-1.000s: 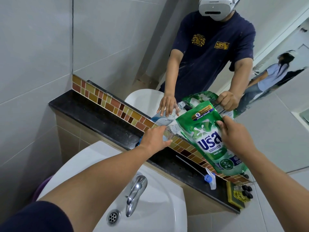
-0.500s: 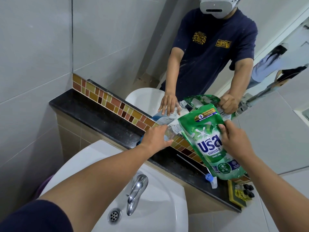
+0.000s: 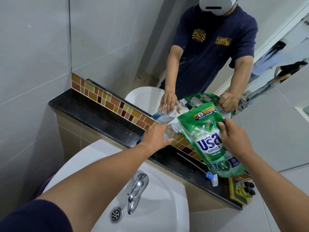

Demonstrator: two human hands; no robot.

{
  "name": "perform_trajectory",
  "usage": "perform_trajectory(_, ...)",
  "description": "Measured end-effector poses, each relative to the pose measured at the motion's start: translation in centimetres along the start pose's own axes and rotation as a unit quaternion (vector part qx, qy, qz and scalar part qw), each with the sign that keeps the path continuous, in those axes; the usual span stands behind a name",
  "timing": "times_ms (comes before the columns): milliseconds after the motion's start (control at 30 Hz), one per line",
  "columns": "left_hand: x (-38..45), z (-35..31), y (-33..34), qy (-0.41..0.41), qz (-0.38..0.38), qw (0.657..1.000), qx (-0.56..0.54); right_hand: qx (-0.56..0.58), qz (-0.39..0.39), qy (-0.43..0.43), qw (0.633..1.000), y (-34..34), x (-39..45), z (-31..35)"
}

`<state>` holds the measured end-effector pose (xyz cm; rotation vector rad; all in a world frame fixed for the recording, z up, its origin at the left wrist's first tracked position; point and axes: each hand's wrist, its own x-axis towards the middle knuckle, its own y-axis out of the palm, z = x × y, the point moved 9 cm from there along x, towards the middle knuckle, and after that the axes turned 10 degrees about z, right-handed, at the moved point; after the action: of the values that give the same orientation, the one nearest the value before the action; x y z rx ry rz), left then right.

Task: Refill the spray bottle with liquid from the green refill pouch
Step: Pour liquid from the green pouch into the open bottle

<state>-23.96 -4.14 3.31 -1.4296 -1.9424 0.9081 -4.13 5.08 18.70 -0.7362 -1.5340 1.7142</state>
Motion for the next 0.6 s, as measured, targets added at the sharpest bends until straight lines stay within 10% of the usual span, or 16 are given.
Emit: perform_trajectory(600, 0.08, -0.19, 0.13, 0.0, 0.002, 1.0, -0.005, -0.015, 0.0, -0.006, 1.0, 0.1, 0.52, -0.67)
